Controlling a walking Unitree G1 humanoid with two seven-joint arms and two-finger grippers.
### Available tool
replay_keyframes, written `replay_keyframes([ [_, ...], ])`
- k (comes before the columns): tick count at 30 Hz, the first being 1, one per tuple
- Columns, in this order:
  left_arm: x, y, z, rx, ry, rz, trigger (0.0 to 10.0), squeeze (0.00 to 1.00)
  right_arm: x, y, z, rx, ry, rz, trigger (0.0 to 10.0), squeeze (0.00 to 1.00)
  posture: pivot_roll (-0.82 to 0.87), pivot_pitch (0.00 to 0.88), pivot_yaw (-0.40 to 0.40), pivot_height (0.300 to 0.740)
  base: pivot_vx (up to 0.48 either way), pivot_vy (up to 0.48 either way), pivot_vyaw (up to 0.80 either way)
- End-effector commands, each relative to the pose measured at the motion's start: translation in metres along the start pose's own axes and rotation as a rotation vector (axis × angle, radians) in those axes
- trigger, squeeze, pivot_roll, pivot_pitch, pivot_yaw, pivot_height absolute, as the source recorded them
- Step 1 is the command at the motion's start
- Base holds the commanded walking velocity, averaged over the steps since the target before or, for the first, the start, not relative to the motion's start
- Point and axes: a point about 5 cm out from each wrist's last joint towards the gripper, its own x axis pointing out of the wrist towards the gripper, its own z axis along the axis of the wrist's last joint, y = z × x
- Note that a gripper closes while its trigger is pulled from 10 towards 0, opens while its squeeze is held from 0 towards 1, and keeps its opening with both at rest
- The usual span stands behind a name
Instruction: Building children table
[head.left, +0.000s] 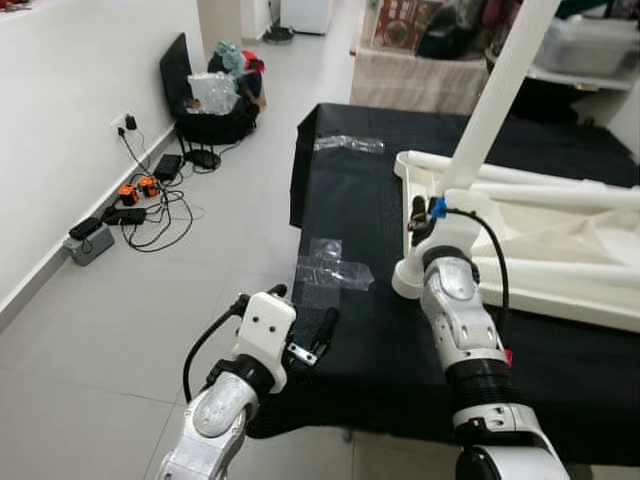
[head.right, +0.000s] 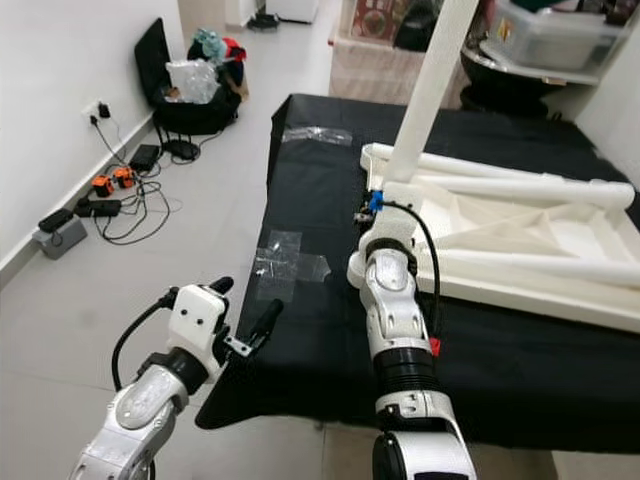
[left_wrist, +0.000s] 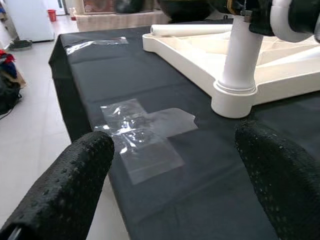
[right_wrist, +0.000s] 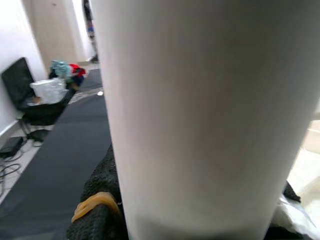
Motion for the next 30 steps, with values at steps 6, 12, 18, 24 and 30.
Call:
replay_keyframes([
  [6, -0.001, -0.001, -0.004, -0.005, 0.02, -0.005, 10.0, 0.0, 0.002, 0.029, -0.008, 0.073, 0.04, 0.274, 10.0, 1.0, 0.05, 0.007, -0.077, 0.74, 0.0, 0.0, 0.0],
  [12, 0.0, -0.002, -0.004, -0.007, 0.018, -0.003, 10.0, 0.0, 0.005, 0.026, 0.007, 0.052, -0.064, 0.425, 10.0, 0.0, 0.05, 0.01, -0.081, 0.74, 0.0, 0.0, 0.0],
  [18, 0.0, -0.002, -0.004, -0.008, 0.018, -0.003, 10.0, 0.0, -0.007, 0.033, 0.008, 0.264, 0.088, 0.918, 10.0, 0.0, 0.05, 0.009, -0.08, 0.74, 0.0, 0.0, 0.0],
  [24, 0.0, -0.002, -0.004, -0.008, 0.017, -0.003, 10.0, 0.0, -0.027, 0.03, 0.003, 0.278, 0.187, 1.268, 10.0, 0.0, 0.05, 0.011, -0.081, 0.74, 0.0, 0.0, 0.0],
  [30, 0.0, -0.002, -0.004, -0.008, 0.016, -0.003, 10.0, 0.0, -0.038, 0.031, -0.001, 0.243, 0.219, 1.44, 10.0, 0.0, 0.05, 0.011, -0.081, 0.74, 0.0, 0.0, 0.0],
])
